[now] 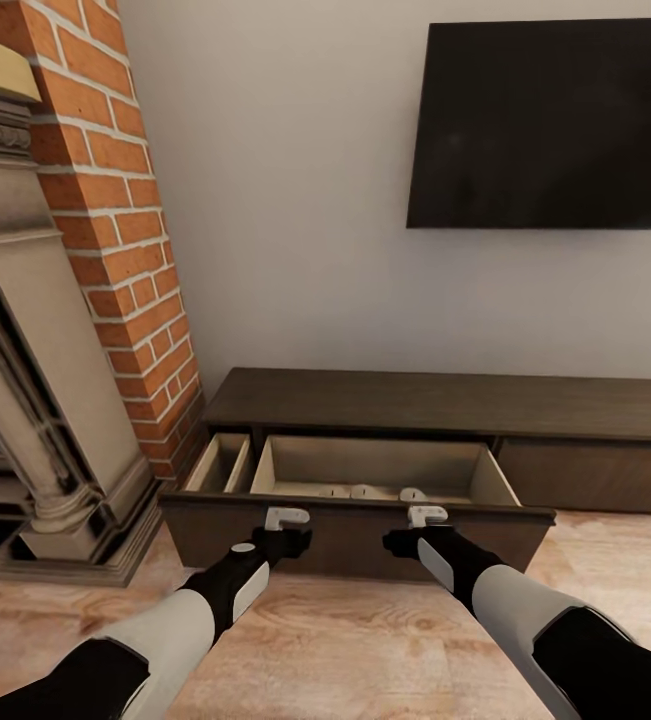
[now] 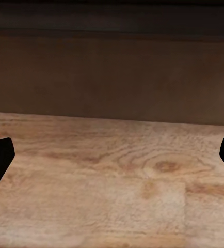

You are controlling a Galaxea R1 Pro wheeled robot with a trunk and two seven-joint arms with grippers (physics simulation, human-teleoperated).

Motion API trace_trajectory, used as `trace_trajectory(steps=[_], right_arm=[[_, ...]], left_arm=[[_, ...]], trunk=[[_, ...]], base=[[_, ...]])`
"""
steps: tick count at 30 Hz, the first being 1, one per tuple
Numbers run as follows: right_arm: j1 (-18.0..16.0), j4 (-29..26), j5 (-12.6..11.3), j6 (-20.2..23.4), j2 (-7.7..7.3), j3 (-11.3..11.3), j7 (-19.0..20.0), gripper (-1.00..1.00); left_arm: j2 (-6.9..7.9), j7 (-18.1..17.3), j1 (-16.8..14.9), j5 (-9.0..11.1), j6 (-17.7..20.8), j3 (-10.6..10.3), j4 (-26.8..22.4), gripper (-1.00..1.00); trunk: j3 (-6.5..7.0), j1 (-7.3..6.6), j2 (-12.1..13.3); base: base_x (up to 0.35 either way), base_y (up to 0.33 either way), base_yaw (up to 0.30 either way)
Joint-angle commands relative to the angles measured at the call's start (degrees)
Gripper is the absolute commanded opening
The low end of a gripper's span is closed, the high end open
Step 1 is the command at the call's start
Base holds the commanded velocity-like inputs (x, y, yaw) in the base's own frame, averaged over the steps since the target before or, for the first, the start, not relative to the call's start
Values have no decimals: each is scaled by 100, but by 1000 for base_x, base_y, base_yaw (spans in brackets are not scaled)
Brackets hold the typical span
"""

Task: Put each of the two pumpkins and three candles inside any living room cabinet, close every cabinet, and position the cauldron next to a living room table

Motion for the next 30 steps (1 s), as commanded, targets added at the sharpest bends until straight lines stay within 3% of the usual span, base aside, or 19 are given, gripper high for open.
trace_trajectory(steps=[1,20,30], right_arm=[[-3,-12,-57,27,-2,48,-39,100],[6,-12,-58,18,3,49,-39,100],[6,-16,-58,18,8,49,-39,100]], left_arm=[[0,-3,-4,39,2,-16,2,100],[0,5,-4,47,-11,-11,3,100],[0,3,-5,48,-10,-11,3,100]], trunk=[[-23,21,-44],[-365,439,-806],[-586,464,-819]], base=[[0,0,0],[0,0,0],[0,0,0]])
